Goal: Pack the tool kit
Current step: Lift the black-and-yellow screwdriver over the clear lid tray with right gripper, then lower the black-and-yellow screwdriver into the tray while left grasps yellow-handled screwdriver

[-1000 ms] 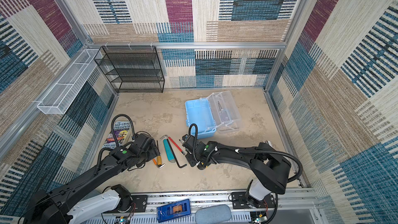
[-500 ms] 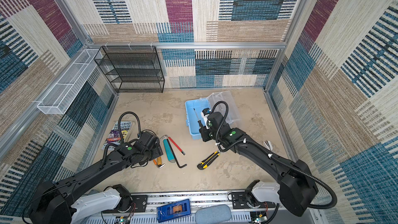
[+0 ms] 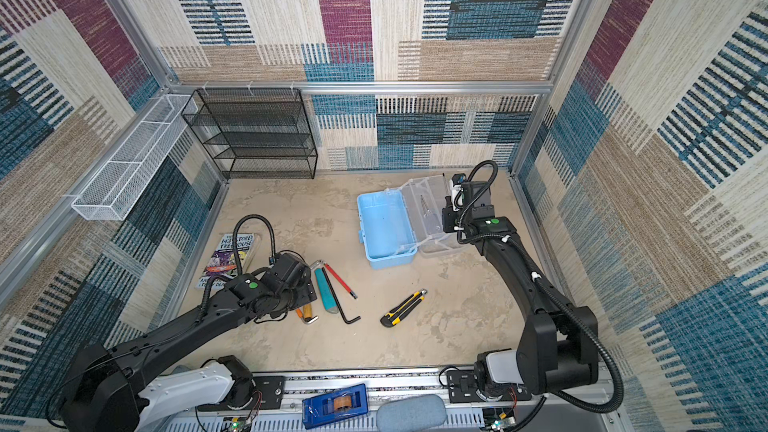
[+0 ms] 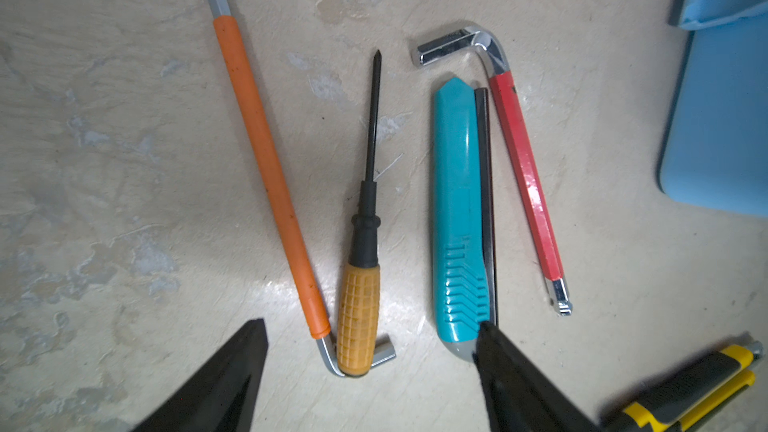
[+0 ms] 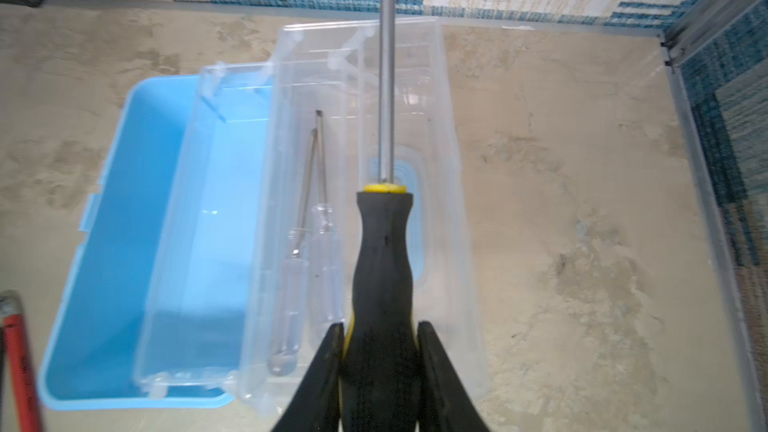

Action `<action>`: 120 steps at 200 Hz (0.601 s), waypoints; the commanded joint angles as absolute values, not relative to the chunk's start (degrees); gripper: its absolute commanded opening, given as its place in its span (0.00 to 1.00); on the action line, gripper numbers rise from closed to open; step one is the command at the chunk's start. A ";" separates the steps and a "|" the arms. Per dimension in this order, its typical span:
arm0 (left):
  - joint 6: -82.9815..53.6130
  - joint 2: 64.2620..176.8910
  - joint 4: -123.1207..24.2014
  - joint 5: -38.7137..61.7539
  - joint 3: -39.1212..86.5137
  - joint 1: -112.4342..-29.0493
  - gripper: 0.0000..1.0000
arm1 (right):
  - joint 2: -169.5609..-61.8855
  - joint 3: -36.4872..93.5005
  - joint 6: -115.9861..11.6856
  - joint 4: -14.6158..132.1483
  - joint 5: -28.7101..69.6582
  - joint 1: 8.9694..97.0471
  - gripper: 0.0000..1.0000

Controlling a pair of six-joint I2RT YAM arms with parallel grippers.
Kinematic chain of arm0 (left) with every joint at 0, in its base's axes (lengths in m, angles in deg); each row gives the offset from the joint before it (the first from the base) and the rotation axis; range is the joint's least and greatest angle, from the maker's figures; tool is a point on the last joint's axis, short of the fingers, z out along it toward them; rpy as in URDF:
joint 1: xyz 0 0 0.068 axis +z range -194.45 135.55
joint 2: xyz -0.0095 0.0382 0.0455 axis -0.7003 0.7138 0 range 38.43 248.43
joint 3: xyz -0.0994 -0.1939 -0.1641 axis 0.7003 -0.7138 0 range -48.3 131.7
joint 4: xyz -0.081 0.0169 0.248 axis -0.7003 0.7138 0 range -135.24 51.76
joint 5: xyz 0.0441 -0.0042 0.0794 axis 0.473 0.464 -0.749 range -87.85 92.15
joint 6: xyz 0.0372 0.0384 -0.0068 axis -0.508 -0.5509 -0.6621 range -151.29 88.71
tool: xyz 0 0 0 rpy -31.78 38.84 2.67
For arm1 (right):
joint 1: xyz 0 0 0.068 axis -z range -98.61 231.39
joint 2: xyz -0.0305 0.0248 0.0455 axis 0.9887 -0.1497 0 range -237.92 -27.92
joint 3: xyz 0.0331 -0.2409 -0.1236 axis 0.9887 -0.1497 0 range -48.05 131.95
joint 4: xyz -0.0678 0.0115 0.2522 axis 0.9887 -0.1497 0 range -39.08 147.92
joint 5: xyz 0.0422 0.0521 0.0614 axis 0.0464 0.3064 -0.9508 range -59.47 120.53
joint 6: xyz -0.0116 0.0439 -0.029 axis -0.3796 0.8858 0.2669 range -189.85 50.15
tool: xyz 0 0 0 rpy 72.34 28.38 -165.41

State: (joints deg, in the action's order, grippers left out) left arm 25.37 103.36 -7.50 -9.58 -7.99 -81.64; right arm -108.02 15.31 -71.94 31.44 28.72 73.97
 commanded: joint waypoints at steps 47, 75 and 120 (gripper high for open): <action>24.43 103.47 -7.27 -10.55 -7.54 -81.81 0.82 | -112.85 17.15 -74.86 32.68 28.14 75.59 0.18; 24.25 104.10 -7.32 -10.46 -7.24 -81.81 0.82 | -114.62 18.03 -74.82 32.39 26.15 75.59 0.21; 24.43 104.60 -7.30 -10.40 -7.08 -81.86 0.82 | -116.57 19.05 -74.61 32.35 25.50 75.59 0.30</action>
State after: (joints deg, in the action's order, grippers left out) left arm 25.31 104.45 -7.50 -9.58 -7.57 -81.86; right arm -115.73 18.21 -74.60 31.06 25.99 75.63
